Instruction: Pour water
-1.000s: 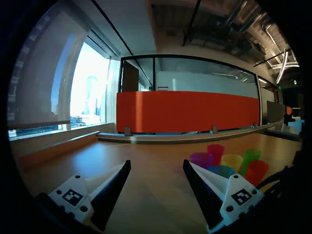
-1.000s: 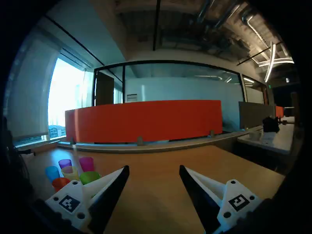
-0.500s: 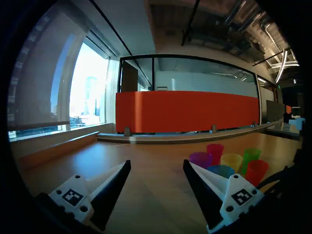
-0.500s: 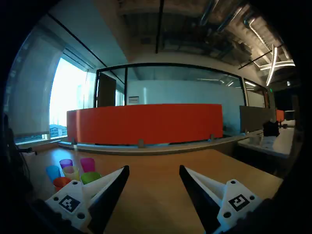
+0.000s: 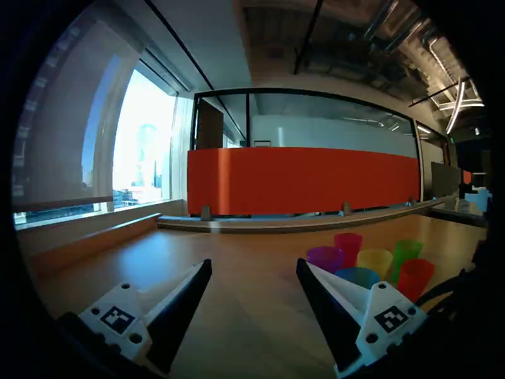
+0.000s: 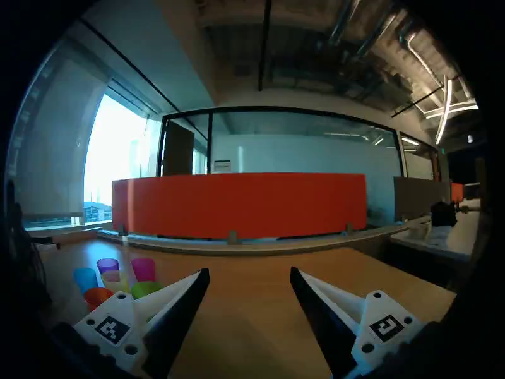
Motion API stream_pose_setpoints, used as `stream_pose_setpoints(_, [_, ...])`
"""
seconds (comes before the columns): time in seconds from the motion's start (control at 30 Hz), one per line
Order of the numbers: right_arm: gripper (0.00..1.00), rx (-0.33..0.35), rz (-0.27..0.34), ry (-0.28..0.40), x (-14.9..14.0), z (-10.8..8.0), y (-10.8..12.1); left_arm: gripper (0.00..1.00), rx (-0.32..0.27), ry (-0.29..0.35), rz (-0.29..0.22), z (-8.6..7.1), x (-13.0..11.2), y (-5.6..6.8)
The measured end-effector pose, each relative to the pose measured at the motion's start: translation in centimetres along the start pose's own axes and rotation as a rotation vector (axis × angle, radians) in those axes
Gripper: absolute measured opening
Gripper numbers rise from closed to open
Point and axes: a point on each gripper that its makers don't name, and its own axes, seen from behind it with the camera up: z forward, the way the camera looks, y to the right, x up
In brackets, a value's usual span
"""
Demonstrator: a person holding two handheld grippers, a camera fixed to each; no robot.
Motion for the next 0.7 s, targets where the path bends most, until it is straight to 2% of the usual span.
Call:
stream_pose_setpoints(0.2, [0.99, 0.003, -0.023, 0.001, -1.2, 1.0, -0.4, 1.00, 0.000, 0.000, 0.000, 0.0, 0.0, 0.0])
stream_pose_setpoints(0.5, [1.00, -0.001, -0.022, 0.029, -0.3, 2.0, 0.0, 1.00, 0.000, 0.000, 0.000, -0.1, 0.0, -0.1])
stream_pose_setpoints(0.7, [0.99, 0.002, -0.003, 0.010, -1.8, 2.2, 0.0, 1.00, 0.000, 0.000, 0.000, -0.1, 0.0, -0.1])
